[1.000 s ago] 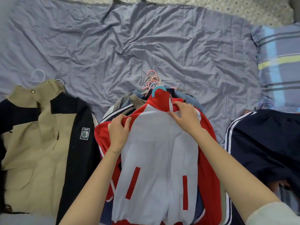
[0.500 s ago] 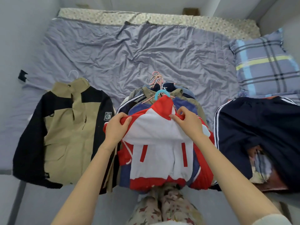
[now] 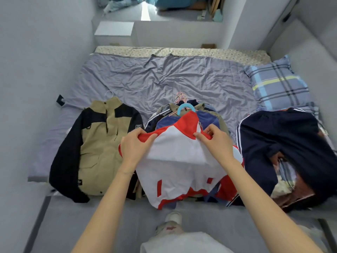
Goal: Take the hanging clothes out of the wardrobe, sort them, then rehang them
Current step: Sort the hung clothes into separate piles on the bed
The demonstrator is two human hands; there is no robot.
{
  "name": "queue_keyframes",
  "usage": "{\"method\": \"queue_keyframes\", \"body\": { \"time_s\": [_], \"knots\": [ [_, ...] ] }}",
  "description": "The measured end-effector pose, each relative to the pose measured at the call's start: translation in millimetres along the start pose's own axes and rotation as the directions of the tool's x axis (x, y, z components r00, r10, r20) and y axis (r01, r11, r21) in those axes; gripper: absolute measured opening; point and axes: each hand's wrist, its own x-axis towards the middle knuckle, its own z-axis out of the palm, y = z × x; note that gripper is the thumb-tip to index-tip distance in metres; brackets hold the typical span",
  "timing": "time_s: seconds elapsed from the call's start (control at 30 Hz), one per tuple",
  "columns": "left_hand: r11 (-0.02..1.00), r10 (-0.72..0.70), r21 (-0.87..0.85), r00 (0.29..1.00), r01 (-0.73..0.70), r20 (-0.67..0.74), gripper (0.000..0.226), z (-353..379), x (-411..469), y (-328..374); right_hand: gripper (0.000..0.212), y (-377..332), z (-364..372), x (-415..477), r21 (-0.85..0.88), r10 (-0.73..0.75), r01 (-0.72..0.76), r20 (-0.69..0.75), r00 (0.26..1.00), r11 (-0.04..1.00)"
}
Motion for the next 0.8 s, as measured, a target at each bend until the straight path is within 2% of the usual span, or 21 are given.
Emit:
{"method": "queue_keyframes", "body": {
  "time_s": [0.23,0.43,0.8],
  "knots": [
    [0.996,-0.056,0.068,0.998,0.059,-0.042,0.034,-40.4,-80.5,-10.0,0.044,-11.1,-6.8,-72.7,-0.011,-0.046,0.047,0.087,0.995,0.999],
    [0.993,-0.022,0.113,0.994,0.033,-0.105,0.036,-79.2,-122.9,-27.9,0.043,-29.1,8.1,-122.6,0.032,-0.073,0.070,0.121,0.990,0.997],
    [0.995,-0.041,0.083,0.988,0.054,-0.149,0.029,-180.1,-115.7,-137.4,0.038,-138.5,98.4,-153.4,0.006,-0.187,0.189,0.206,0.961,0.982]
  ]
}}
